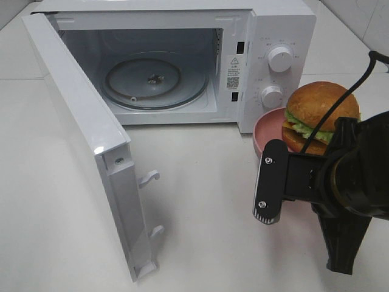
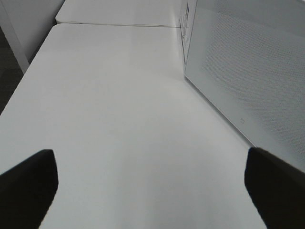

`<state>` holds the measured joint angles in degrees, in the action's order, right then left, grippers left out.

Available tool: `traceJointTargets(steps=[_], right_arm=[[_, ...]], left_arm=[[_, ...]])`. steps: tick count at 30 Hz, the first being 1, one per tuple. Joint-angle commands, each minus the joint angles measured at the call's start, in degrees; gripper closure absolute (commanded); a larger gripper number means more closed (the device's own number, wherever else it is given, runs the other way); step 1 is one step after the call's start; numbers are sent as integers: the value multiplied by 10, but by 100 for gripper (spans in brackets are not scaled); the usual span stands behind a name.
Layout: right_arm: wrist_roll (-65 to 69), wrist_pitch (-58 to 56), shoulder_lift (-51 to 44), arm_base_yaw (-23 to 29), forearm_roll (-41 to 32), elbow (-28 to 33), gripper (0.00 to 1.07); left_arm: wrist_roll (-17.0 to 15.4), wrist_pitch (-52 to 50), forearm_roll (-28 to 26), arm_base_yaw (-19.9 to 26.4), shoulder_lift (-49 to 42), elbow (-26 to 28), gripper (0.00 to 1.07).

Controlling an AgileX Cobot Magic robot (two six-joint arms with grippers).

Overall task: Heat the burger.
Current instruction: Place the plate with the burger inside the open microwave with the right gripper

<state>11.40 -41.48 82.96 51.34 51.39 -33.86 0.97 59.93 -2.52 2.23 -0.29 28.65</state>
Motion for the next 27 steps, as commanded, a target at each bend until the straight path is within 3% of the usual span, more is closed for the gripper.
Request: traceJointTargets(steps=[1, 20, 27], right_arm=[[-5, -3, -4, 2, 37, -1, 102], [-72, 44, -4, 32, 22, -1, 102], [-114, 89, -4, 35, 30, -1, 107]], left_arm=[[1, -5, -3, -3, -15, -3, 6], [1, -5, -3, -3, -15, -3, 6], [1, -5, -3, -3, -15, -3, 6]])
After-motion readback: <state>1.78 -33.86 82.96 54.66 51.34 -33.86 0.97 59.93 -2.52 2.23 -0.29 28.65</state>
